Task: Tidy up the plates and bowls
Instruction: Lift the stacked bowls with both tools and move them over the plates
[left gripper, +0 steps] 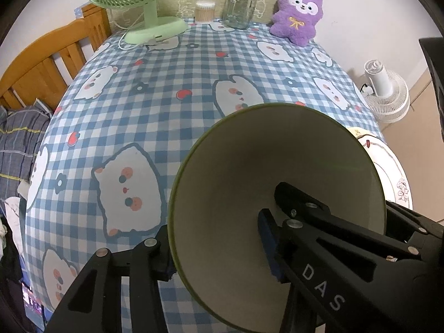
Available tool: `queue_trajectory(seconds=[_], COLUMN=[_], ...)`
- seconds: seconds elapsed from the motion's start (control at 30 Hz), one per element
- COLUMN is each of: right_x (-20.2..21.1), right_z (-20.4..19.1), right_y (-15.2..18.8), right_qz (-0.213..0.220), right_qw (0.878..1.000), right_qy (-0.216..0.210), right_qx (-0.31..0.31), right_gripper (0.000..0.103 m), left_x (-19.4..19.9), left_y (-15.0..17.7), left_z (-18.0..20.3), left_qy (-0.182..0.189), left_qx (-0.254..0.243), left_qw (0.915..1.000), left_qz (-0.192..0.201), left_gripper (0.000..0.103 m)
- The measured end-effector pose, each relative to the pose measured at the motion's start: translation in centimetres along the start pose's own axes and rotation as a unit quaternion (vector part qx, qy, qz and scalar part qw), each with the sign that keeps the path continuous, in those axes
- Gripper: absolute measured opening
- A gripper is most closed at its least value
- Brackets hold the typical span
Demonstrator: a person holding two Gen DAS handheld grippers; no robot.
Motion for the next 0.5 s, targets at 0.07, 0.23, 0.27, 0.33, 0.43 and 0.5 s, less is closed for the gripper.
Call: queue_trajectory(seconds=[0.07, 0.23, 0.27, 0.33, 0.43, 0.5], right_x=[0.0, 0.2, 0.3, 0.7, 1.1, 1.2], right_z=[-0.1, 0.0, 0.1, 0.1, 0.1, 0.1], right_y=[0.0, 0.1, 0.0, -0.3, -0.8, -0.8], right_qz=[-0.005, -0.008, -0.007, -0.001, 0.005, 0.003], right_qw=[1.000, 1.000, 1.000, 1.000, 1.000, 1.000], right_qy=[0.002, 0.001, 0.001, 0.003, 0.006, 0.006], right_qx=[-0.001, -0.008, -0.010, -0.010, -0.011, -0.013], right_gripper=[0.051, 0.052, 0.052, 0.052, 0.052, 0.052], left_x=[0.0, 0.2, 0.2, 0.5, 0.9, 1.1], left_y=[0.1, 0.1, 0.2, 0.0, -0.3, -0.4], left_z=[-0.1, -0.1, -0.1, -0.1, 0.1, 0.1], left_qy=[0.002, 0.004, 0.004, 0.006, 0.010, 0.010], left_qx=[0.006, 0.005, 0.005, 0.010, 0.016, 0.016], left_qw=[1.0000, 1.0000, 1.0000, 0.9999, 0.9998, 0.9998], left_qz=[-0.001, -0.003, -0.003, 0.001, 0.006, 0.003], left_gripper=[0.051, 0.049, 0.049, 0.049, 0.049, 0.048])
Point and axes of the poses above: each gripper's, at about its wrist camera, not at the fingertips, and x roughly against the way its jaws point, z to its right, y to its underside, the point moved 9 cm from there along -x, roughly the way its jaws point, and after that the axes turned 8 degrees about z, right-handed, at the moved point
